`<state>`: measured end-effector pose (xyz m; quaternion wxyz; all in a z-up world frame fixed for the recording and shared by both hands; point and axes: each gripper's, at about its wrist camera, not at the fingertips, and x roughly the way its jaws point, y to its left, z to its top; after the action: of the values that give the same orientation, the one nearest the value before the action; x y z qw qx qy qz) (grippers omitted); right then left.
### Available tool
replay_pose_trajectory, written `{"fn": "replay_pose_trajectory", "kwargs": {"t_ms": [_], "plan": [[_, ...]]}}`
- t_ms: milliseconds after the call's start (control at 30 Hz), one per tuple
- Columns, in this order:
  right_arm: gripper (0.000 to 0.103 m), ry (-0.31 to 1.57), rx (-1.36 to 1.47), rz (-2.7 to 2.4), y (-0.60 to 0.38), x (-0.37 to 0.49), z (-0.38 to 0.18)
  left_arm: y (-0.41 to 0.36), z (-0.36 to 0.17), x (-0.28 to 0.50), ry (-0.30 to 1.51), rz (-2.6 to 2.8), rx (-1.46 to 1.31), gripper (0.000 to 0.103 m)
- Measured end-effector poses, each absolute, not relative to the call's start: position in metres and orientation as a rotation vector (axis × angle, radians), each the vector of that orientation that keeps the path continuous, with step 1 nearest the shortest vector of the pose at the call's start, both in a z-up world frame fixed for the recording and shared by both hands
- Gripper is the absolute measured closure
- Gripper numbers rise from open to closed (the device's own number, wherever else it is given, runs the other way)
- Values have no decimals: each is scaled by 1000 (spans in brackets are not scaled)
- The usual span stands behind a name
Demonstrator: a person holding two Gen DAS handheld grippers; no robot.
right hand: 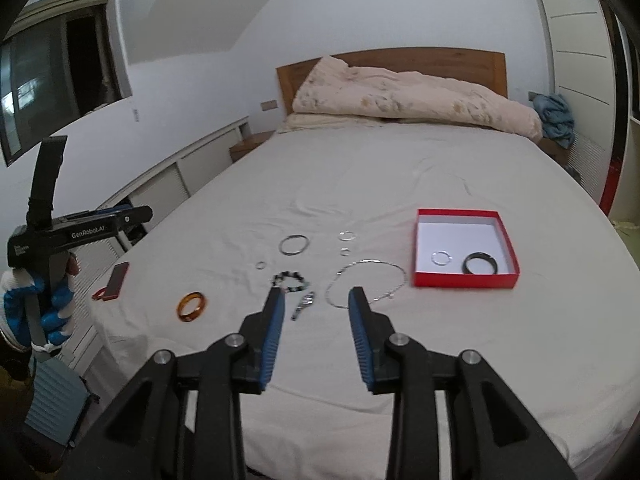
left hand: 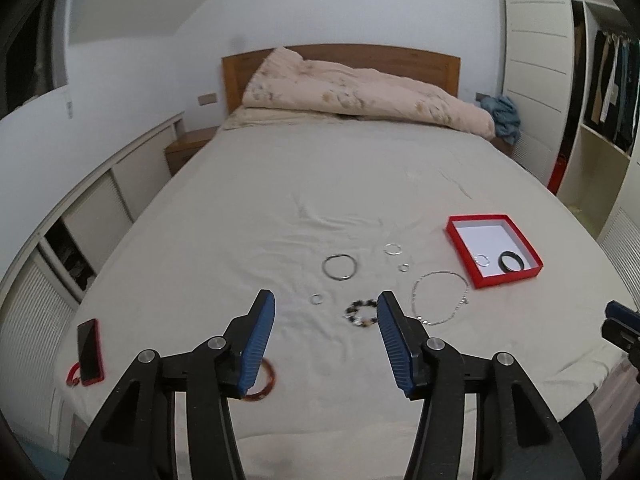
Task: Organize jewelry
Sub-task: 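Open both grippers and lift them away from the red box, then grasp the amber bangle with the left gripper while the right gripper grasps the silver watch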
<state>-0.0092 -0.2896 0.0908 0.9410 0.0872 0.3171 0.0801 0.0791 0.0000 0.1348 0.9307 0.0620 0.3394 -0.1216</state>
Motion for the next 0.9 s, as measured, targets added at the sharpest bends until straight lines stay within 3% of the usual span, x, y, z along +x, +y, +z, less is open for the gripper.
{"fn": "replay_pose_trajectory", "kwargs": {"t_ms": [400, 900], "plan": [[64, 626, 169, 224, -246, -9, 82, 71, 95, 82, 716, -166, 55, 50], [64, 838, 177, 221, -200, 72, -9, 120, -57, 142, 969, -123, 9, 50]]}}
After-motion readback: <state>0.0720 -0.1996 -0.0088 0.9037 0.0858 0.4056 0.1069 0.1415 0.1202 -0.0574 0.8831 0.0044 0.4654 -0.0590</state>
